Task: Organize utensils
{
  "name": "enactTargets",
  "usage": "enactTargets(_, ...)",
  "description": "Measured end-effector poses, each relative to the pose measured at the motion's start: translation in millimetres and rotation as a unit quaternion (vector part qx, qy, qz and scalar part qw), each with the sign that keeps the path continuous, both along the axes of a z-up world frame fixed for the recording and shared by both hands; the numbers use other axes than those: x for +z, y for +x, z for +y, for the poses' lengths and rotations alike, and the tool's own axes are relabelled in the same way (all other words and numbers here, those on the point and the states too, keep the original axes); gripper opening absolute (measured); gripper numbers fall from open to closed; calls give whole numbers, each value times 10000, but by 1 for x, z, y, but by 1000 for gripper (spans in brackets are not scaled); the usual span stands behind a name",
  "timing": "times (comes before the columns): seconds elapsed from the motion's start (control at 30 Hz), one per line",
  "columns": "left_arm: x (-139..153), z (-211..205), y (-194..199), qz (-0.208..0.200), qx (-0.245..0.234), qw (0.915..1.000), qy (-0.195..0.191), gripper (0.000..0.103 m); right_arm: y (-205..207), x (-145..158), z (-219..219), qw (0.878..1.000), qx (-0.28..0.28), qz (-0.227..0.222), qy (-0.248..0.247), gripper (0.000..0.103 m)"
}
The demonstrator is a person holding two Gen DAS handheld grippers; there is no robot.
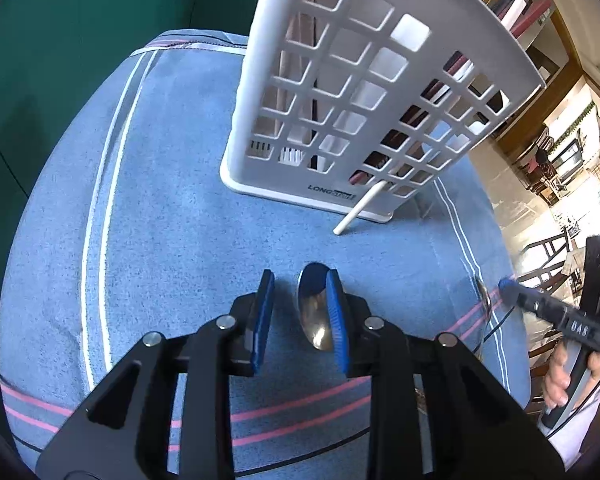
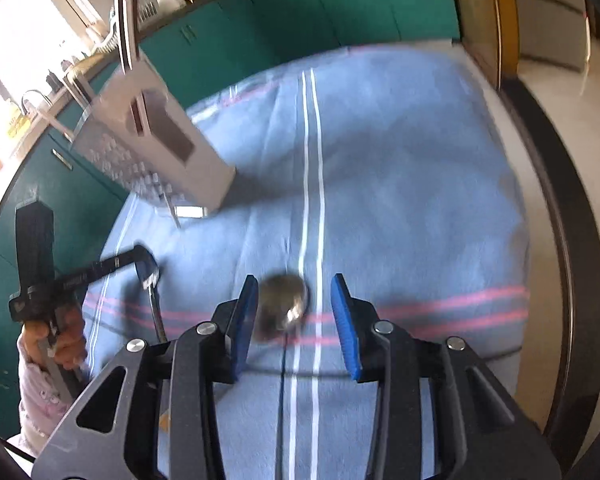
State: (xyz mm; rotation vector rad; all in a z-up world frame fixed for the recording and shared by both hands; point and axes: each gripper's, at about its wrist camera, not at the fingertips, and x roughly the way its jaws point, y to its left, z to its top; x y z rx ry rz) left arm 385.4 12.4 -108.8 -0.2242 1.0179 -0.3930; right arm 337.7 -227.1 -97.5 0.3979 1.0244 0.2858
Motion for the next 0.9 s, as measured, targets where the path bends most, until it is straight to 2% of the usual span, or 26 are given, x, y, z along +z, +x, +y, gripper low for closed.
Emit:
enactTargets(0.07, 0, -1, -1, -14, -3, 10000, 5, 27, -4, -10, 0, 9995, 41, 179, 250, 38)
enactTargets(0.17, 0, -2, 1, -4, -12, 10000, 28, 27, -7, -12, 1, 9989, 20, 123, 447, 43)
enactTargets(0.4, 1, -9, 6, 11, -38, 10000, 37, 27, 12, -19, 9, 9917, 103, 186, 1269, 43)
enactTargets(0.5, 1, -9, 7, 25, -35, 10000, 28, 27, 23, -21, 11, 9877, 68, 202, 1548, 21)
enactTargets(0.53, 1, -9, 8, 31, -30, 10000, 37, 26, 26, -21, 11, 9872, 74, 210, 1577, 18)
enactTargets(0.7, 2, -4, 12, 19, 12, 10000, 4, 6, 33, -14, 18, 9873, 147, 104, 1576, 12)
enactTargets(0.8, 6, -3, 11, -42, -25, 9999, -125, 2, 30, -2, 21, 9895, 150, -89, 1434, 9)
enactTargets(0.9, 13, -3, 8, -170, -6, 9998, -82, 1, 25, 12, 23, 9916, 136, -340, 1237, 1)
